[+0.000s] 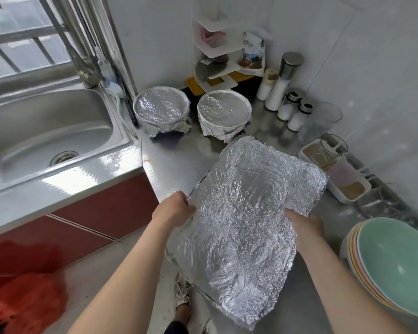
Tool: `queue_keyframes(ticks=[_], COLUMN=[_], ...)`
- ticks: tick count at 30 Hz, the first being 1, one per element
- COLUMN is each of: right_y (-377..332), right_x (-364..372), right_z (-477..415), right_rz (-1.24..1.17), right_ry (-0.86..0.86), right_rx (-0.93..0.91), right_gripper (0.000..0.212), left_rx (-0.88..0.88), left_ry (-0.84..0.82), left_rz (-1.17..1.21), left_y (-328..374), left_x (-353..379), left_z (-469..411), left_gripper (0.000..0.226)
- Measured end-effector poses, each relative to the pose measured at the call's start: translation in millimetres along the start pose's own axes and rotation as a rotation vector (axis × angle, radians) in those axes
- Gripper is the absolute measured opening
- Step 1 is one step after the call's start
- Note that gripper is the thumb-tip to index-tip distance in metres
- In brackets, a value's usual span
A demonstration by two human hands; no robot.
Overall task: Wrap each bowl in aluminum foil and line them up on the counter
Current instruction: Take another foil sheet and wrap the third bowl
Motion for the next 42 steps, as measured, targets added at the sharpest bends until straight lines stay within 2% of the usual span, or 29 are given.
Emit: queue_keyframes(ticks=[3, 11, 14, 17, 21, 23, 25, 28, 32, 36, 39, 42], right_y=[4.4, 24.6, 29.8, 16.8, -38.9, -66.6, -88.5, -114.8, -124.3, -104.5, -83.8, -76.5], right_x=[-4.2, -12.4, -17.0, -19.8, -15.8, -5.9, 6.9, 21.8, 35.8, 73.9, 84.7, 87.8], right_z=[-1.0, 27.1, 39.1, 48.7, 66.1, 68.1, 62.9, 59.4, 62.5, 69.5, 67.5, 67.5], right_rz=[0.036, -0.041, -0.122, -0.169, -0.17, -0.124, -0.06, 0.031, 0.26, 0.843, 1.07, 1.196], right_ry=[0.027, 0.186, 0.236, 0.243, 0.215, 0.184, 0.138, 0.117, 0.118, -0.124, -0.238, -0.235], right_rx=[-0.005, -0.079, -0.165, -0.28, -0.555, -0.602, -0.625, -0.708, -0.813, -1.043, -1.003, -1.01], right_gripper=[0.056, 0.045, 0.04, 0.047, 0.019, 0.031, 0.049, 0.049, 0.067, 0.069, 0.069, 0.067], left_rx=[0.007, 0.087, 0.114, 0.088, 0.047, 0.029, 0.009, -0.049, -0.114, -0.147, -0.077, 0.103], left_ry=[-0.026, 0.068, 0.1, 0.115, 0.162, 0.195, 0.221, 0.255, 0.288, 0.25, 0.334, 0.512], left_rz=[0.013, 0.156, 0.325, 0.569, 0.816, 0.879, 0.918, 0.997, 1.038, 0.98, 0.872, 0.771], left_y=[-3.5, -14.4, -23.0, -35.9, -44.3, -43.1, -40.9, -41.4, -41.1, -39.7, -43.0, -48.7], left_x=[11.4, 28.8, 27.4, 22.5, 8.5, 1.1, -3.9, -6.4, -4.0, 1.6, -11.0, -36.5], left_z=[7.7, 40.6, 52.2, 58.4, 60.3, 58.0, 53.3, 41.1, 23.5, 13.0, 14.2, 16.9], left_gripper=[0.02, 0.017, 0.013, 0.01, 0.01, 0.013, 0.014, 0.017, 0.019, 0.024, 0.032, 0.03])
Point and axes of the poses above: each hand's wrist, its own z-axis away from the middle knuckle, its own x-axis out of the palm, y = z × x, the point moved 6 cm from there along -z, towards the middle knuckle, and after that the axes turned 13 degrees about z, right-handed, at the moved point
